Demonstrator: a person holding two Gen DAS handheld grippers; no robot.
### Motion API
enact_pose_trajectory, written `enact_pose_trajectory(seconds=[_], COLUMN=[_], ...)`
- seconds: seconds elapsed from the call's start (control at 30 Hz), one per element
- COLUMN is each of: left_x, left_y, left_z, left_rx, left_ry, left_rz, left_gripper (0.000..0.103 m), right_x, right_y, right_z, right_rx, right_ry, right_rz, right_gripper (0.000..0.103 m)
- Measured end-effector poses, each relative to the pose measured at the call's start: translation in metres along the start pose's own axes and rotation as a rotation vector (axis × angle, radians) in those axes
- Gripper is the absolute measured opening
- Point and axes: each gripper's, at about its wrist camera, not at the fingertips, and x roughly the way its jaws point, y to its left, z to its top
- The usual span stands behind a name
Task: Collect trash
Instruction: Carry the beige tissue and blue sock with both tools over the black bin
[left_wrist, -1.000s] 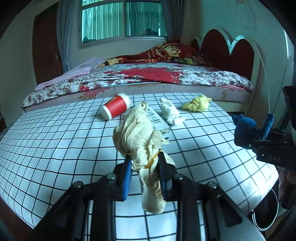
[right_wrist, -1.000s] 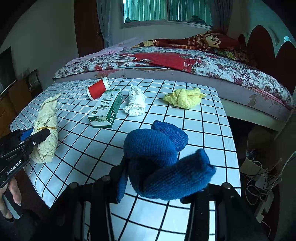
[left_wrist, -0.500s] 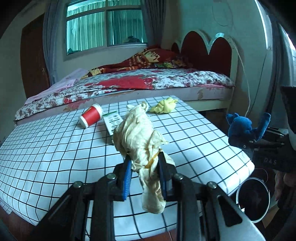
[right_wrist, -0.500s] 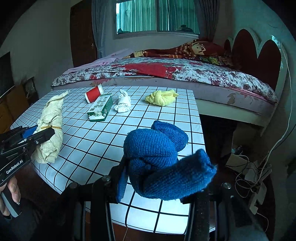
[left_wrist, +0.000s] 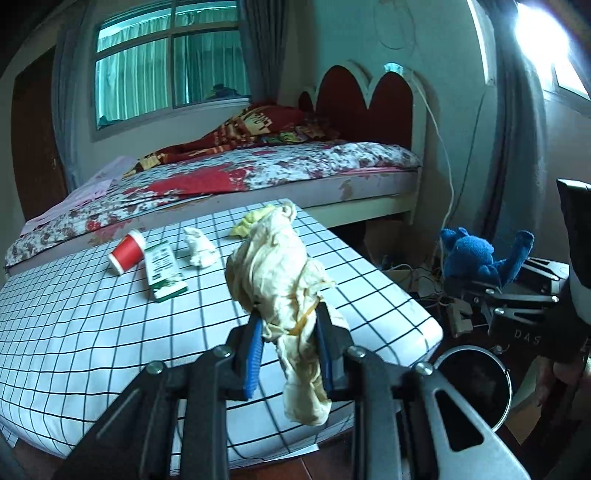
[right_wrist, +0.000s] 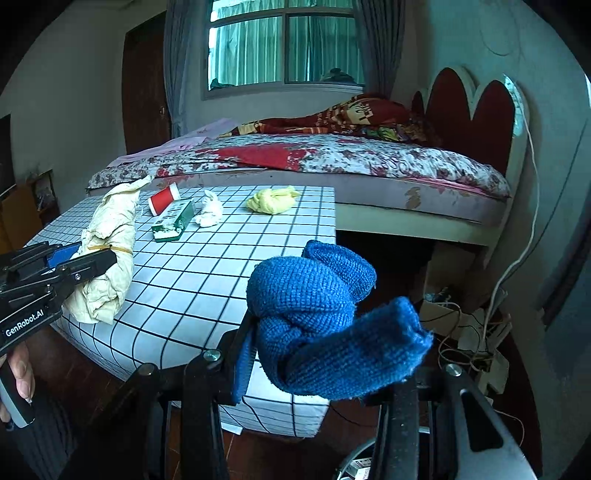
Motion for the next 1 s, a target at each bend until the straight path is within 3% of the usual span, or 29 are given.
enact_pose_trajectory(seconds=[0.6,1.0], left_x=[0.009,0.022], left_y=[-0.083,-0.144], left_z=[-0.003,-0.013], left_rx=[0.085,0.153], left_ry=[0.021,0.074], left_rz=[-0.157,-0.293], left_gripper=[0.027,0.027], right_x=[-0.04,-0.059], right_y=[-0.068,-0.109], right_z=[-0.038,-0.079], right_rx=[0.09,0.141], right_ry=[0.025,0.087], right_rz=[-0.114,-0.176], right_gripper=[0.045,0.045])
